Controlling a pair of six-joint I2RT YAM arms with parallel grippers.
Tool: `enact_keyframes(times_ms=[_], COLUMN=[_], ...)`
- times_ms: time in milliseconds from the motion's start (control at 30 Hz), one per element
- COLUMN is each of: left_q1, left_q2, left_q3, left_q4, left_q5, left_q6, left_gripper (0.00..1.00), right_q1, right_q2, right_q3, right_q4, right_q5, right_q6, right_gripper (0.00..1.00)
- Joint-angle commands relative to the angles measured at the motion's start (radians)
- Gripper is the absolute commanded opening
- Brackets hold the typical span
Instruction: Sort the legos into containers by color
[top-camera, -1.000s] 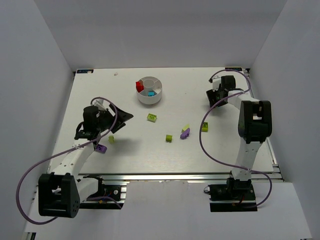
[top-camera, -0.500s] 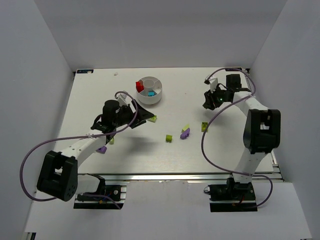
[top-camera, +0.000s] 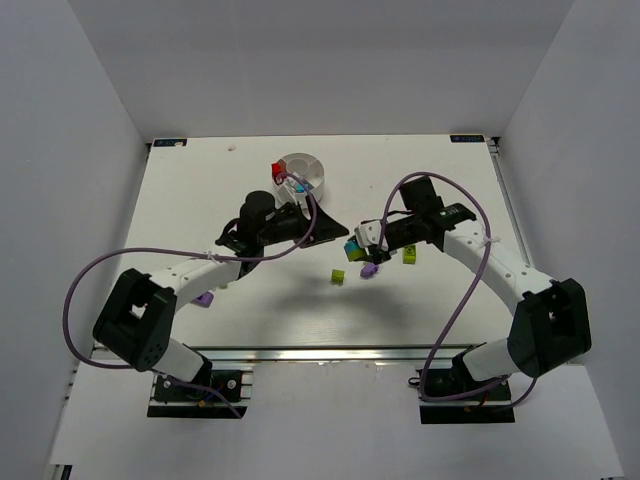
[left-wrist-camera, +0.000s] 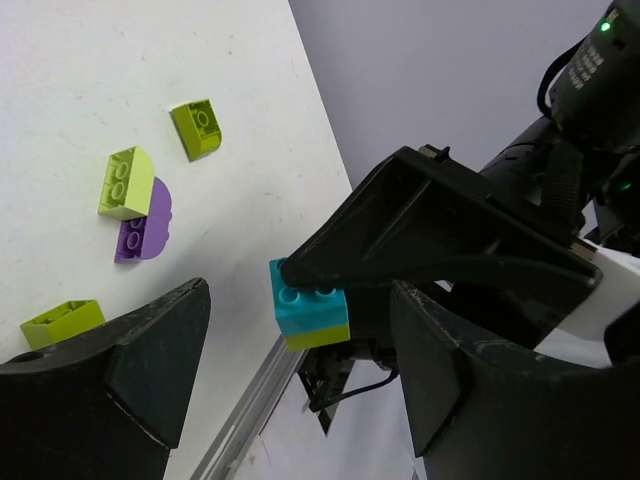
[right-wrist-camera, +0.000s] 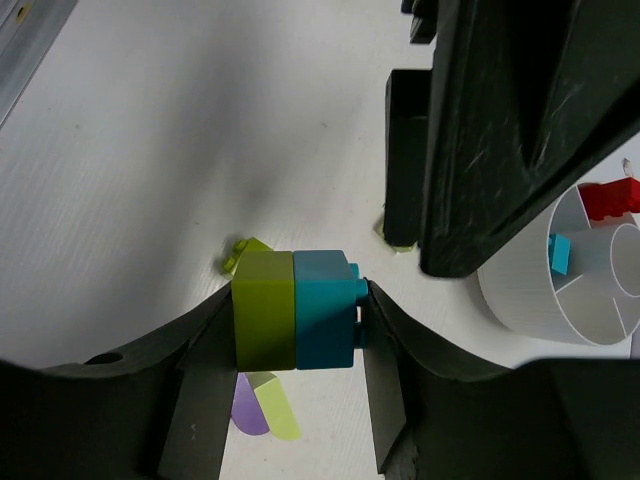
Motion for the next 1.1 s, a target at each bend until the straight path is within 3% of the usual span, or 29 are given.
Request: enact_keyframes(times_ms=[0, 467, 833, 933, 1033, 1067], left_q1=[-0.037, -0.053, -0.057, -0.057, -0.057, -0.057], left_q2=[0.028, 0.052, 0.103, 0.111, 0.121, 0.123], left_q3=[0.044, 0.065, 0.105, 0.117, 0.128, 0.133], left_q4=[0.004, -0.028, -0.051, -0.068, -0.071, -0.071], left_q5=[0.026, 0.052, 0.077, 0.083, 0.091, 0.091], left_q6=[0.02, 0.046, 0.054, 0.063, 0.063, 0.063], left_gripper=[0.81, 0.76, 0.62, 0.57, 0.44, 0.37], right_q1=[0.021, 0.022, 0.027, 0.027, 0.028, 0.028], right_q2=[-0.008, -0.002, -0.008, -0.012, -0.018, -0.021], right_q3=[0.034, 0.041, 0.03, 0.021, 0.008, 0.004], right_q4=[0.012, 0.045, 0.065, 0.073, 0.087, 0.094], right_q5=[-0.002, 0.008, 0.011, 0.014, 0.025, 0.034], right_q6=[0.0, 0.028, 0.038, 0.038, 0.043, 0.047], right_gripper=[0.21, 0.22, 0.24, 0.26, 0.3, 0.36])
